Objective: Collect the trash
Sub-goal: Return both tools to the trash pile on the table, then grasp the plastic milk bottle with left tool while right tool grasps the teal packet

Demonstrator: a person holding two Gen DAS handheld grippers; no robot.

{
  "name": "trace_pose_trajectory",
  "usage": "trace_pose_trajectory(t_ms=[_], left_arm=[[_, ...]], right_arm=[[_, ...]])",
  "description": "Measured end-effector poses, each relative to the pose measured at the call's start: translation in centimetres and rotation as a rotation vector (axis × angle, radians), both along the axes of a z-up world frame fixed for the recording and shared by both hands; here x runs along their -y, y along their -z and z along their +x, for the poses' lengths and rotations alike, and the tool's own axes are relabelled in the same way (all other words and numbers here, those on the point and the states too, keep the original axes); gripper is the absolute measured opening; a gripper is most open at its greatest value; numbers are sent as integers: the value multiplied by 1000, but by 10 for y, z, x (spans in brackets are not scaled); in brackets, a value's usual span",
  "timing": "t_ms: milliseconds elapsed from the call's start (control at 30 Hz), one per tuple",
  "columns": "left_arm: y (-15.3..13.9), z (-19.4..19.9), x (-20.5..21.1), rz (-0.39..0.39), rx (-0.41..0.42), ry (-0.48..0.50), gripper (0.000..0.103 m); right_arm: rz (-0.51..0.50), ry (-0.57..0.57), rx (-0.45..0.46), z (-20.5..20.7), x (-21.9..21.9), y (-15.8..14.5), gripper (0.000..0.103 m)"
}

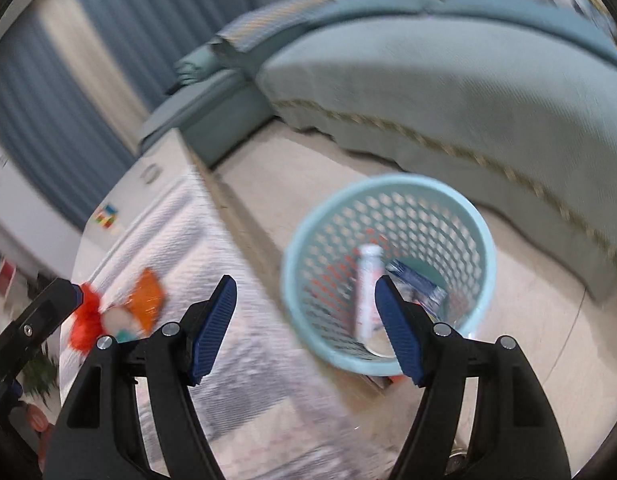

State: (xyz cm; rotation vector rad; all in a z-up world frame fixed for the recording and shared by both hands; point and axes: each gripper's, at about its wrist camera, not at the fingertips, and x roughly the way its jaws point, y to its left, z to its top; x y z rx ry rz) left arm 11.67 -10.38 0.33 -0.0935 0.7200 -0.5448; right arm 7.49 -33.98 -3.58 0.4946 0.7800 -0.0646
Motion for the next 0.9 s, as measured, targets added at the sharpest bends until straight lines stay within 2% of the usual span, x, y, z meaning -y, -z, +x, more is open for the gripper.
trace_pose_trajectory(t_ms=[167, 367, 433, 467, 600, 833, 900], left_arm=[[-30, -24, -77, -33, 58, -134, 56], [-38, -41, -162, -34, 68, -285, 56], [-32, -42, -191, -30, 51, -338, 57], [-28, -40, -202, -27, 39, -359, 62], [1, -30, -245, 8, -52, -418, 65], [57, -15, -273, 40, -175, -432, 68], [67, -9, -270, 50, -197, -418, 68]], right_arm=[[-78, -148, 58, -1, -73, -39, 68], [-154, -289, 45, 10, -156, -51, 68], [-169, -326, 28, 15, -179, -49, 68], [-172, -345, 9, 20, -191, -47, 68], [-102, -408, -83, 44, -224, -34, 68], [-98, -393, -177, 75, -277, -5, 68], [-115, -384, -170, 75, -287, 7, 68]])
